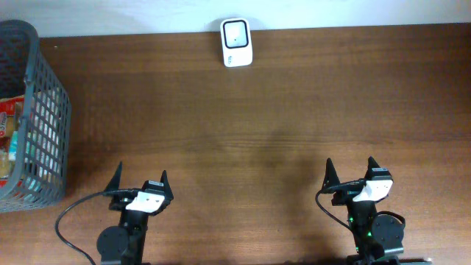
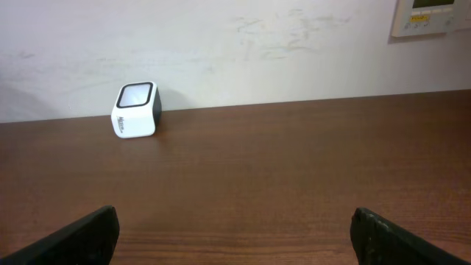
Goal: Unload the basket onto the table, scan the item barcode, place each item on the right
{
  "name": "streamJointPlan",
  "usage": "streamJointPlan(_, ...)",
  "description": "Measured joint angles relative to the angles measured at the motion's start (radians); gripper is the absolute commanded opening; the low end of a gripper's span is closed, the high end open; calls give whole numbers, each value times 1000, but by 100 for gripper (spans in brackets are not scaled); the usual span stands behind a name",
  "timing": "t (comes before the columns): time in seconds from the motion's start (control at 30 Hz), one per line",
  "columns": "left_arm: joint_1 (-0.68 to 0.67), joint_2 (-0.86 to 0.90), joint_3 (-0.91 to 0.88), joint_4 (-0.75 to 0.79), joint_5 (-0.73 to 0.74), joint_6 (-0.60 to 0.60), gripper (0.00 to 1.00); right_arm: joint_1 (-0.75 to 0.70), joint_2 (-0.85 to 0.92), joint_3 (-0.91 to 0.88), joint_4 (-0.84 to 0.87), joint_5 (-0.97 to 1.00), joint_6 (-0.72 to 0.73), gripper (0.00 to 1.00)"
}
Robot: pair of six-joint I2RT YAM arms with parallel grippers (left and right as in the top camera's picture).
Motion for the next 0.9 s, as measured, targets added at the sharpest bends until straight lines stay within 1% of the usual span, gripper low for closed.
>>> streamJointPlan(0.73, 0, 0, 0, 0, 0, 0, 99, 0, 0, 0, 0, 0, 0, 99)
streamJointPlan(0.8, 0, 0, -1, 37, 0, 0, 99, 0, 0, 0, 0, 0, 0, 99)
streamJointPlan(0.9, 0, 2, 0, 2, 0, 0, 99, 0, 0, 0, 0, 0, -1, 99)
